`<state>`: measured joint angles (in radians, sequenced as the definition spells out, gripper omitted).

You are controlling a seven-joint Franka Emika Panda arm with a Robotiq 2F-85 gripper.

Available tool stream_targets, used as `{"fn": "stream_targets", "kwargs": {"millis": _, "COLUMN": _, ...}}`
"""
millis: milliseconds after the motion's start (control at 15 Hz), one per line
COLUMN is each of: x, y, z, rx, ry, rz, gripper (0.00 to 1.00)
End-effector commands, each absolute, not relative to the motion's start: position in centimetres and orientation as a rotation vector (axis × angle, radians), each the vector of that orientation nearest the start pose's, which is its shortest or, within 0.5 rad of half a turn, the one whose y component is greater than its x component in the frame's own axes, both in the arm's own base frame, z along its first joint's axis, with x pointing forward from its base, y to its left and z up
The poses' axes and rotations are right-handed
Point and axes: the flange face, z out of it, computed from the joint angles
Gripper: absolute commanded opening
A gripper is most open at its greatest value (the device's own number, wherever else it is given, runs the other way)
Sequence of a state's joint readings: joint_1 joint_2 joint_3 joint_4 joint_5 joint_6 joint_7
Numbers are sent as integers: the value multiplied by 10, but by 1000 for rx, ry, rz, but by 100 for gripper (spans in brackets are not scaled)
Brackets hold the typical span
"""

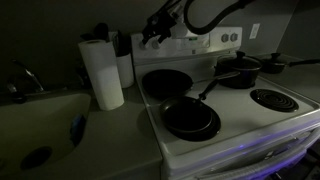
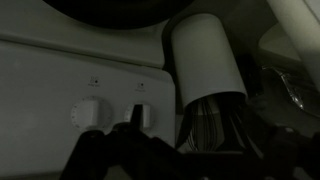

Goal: Turn the first knob from the left

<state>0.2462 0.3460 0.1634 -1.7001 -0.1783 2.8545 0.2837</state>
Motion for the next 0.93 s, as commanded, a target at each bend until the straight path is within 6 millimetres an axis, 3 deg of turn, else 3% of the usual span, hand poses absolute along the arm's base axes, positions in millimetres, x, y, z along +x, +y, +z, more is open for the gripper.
{"fn": "stream_targets", "kwargs": {"millis": 0, "x": 665, "y": 283, "z": 482, "rx": -2616, "ry": -307, "rz": -1170, "gripper": 100}}
{"fn": "stream_targets", "kwargs": {"millis": 267, "x": 682, "y": 295, "z": 489, "rx": -2582, "ry": -286, "rz": -1130, "gripper": 100}}
{"fn": "stream_targets", "kwargs": {"millis": 600, "x": 706, "y": 292, "z": 529, "rx": -2540, "ry": -236, "rz": -1151, "gripper": 100}}
{"fn": "stream_targets", "kwargs": {"millis": 667, "x": 710, "y": 291, "z": 536, "rx": -2540, "ry": -219, "rz": -1154, "gripper": 75}}
{"fn": "stream_targets", "kwargs": {"millis": 733, "x": 714, "y": 289, "z": 541, "rx": -2544, "ry": -204, "rz": -1149, "gripper": 74}}
{"fn": "stream_targets", "kwargs": {"millis": 867, "x": 722, "y": 284, "z": 549, "rx": -2556, "ry": -169, "rz": -1150, "gripper": 59}}
